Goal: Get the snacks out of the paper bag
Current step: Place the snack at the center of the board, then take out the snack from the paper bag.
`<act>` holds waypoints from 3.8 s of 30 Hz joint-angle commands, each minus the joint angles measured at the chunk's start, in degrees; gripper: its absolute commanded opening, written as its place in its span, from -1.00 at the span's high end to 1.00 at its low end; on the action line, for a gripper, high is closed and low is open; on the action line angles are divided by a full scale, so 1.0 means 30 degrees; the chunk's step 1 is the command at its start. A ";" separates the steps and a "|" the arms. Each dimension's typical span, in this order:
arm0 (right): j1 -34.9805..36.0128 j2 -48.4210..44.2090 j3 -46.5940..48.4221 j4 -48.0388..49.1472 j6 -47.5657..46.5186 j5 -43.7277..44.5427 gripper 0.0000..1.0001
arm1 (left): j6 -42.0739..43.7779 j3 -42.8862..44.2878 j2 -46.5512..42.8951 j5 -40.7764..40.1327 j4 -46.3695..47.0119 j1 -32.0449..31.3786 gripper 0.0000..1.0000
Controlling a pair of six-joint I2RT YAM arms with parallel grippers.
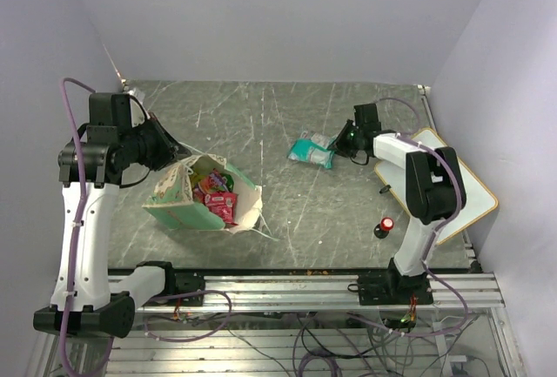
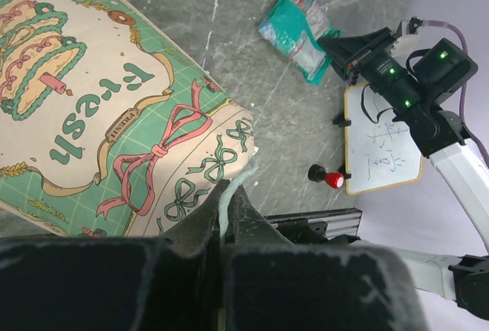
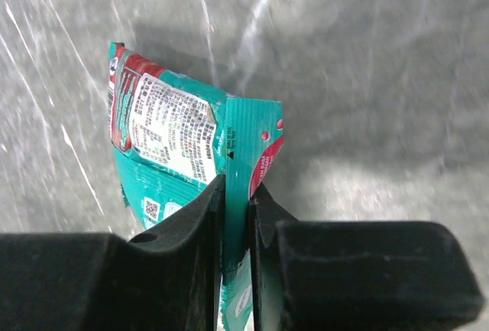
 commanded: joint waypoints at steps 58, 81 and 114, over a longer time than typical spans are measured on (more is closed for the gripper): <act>1.7698 -0.0973 0.5515 -0.3210 -4.1551 -0.0407 -0.40 | 0.1941 -0.0961 -0.0601 0.3692 0.1905 0.0009 0.86; 1.7798 0.1016 0.7336 -0.5217 -4.0689 -0.0949 0.33 | 0.1800 -0.1446 -0.0666 0.4365 0.2153 0.0009 0.86; 1.8311 -0.4398 0.4854 -0.3194 -3.2236 0.2465 1.00 | 0.0694 -0.1082 -0.0874 0.3995 0.3029 0.0015 0.86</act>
